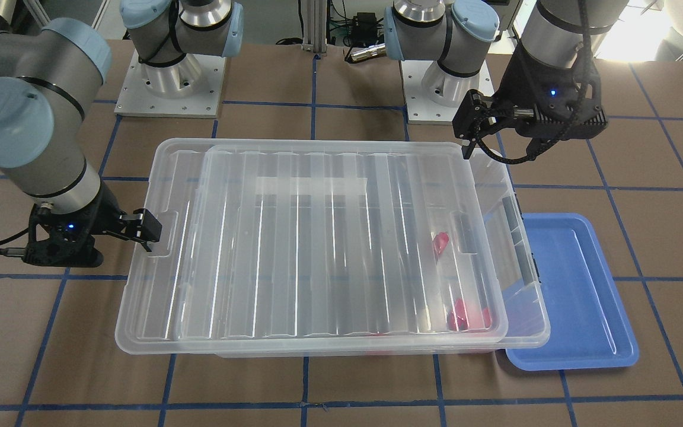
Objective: Place red block in blue tray from box
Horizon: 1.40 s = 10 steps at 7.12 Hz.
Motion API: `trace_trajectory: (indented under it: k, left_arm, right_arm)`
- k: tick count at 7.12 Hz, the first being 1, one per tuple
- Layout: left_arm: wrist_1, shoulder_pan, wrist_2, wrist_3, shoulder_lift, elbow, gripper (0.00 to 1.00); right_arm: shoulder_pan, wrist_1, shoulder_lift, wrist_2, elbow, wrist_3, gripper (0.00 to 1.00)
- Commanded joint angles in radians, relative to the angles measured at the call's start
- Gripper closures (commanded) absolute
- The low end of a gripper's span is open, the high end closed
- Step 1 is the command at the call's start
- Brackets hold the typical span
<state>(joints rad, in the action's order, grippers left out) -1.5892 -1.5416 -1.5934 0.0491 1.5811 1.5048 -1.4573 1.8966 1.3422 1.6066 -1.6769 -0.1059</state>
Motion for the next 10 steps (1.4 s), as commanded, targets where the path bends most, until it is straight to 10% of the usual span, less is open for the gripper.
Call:
trace_trajectory:
  k: [1,10]
  left_arm:
    - [0.0,0.0,0.0,0.0,-0.001,0.0,0.0]
    - [-0.005,0.002,0.003,0.021,0.005,0.005,0.0]
  right_arm:
    - [0.073,-0.01,0.008,0.007,0.005,-0.061,0.0]
    - [0.184,-0.022,0.014,0.042,0.005,-0.15,0.0]
